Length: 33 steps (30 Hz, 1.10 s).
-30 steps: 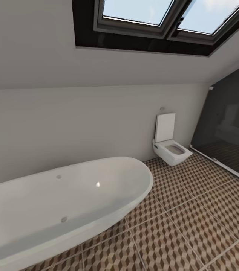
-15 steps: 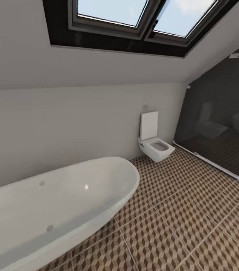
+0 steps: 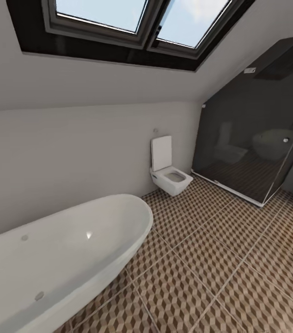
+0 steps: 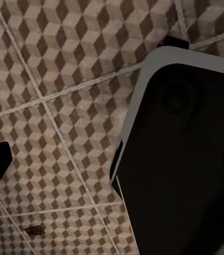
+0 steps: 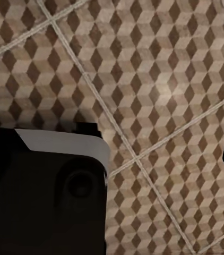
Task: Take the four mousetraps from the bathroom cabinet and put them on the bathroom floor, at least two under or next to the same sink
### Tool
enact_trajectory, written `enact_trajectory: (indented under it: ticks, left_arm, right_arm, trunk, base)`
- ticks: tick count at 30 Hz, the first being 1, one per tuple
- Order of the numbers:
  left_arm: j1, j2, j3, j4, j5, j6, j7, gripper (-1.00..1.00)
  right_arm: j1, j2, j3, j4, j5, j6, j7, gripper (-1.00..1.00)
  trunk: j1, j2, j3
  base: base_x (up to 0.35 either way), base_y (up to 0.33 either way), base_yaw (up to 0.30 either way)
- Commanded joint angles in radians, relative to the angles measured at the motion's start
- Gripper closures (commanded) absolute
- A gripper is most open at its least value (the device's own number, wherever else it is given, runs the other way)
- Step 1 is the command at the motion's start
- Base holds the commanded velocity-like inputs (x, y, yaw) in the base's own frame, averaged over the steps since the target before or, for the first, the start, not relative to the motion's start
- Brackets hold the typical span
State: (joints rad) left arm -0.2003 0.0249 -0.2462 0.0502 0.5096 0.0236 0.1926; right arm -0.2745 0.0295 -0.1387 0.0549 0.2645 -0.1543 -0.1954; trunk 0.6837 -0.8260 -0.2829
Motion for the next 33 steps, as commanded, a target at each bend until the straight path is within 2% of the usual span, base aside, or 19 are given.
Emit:
enact_trajectory:
  ticks: [1,33]
  left_arm:
    - [-0.001,0.0,-0.008,0.0,0.007,0.003,0.002,-1.0]
    - [-0.001,0.006,-0.01,0.003,0.006,0.003,0.004,-1.0]
  right_arm:
    - [-0.002,0.0,-0.009,0.005,0.01,-0.007,-0.006,-1.0]
    - [-0.002,-0.002,-0.011,0.003,0.006,-0.007,-0.009,-1.0]
  trunk:
    - [0.0,-0.001,-0.001]
    - [0.0,-0.001,-0.001]
  base:
    - [0.0,0.0,-0.3]
    - [0.0,0.0,-0.298]
